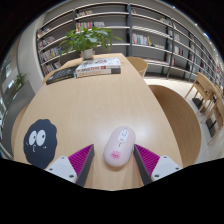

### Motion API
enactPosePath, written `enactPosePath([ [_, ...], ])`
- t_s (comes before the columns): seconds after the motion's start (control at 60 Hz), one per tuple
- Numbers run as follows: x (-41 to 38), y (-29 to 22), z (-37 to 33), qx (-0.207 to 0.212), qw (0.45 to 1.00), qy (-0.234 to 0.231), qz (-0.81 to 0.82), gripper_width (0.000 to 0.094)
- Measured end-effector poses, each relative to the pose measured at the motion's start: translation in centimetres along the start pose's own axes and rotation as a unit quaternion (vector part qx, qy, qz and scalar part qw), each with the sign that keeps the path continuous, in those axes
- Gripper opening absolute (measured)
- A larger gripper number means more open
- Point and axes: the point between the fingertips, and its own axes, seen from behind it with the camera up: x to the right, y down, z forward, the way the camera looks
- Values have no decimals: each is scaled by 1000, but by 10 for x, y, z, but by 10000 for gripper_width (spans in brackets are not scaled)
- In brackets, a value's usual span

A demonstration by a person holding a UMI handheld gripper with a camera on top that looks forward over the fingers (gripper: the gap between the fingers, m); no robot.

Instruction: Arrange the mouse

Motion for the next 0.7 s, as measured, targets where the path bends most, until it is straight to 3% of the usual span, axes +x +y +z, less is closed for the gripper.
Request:
enactPosePath([
  [0.25, -1, -20, 18, 1, 1000, 7, -23, 486],
  [0.35, -2, -21, 19, 0, 1000, 9, -27, 462],
  [0.483, -3, -20, 19, -13, 1000, 14, -23, 343],
  [0.567, -5, -29, 13, -21, 999, 25, -13, 342],
  [0.7, -27, -111, -27, 53, 998, 42, 4, 342],
])
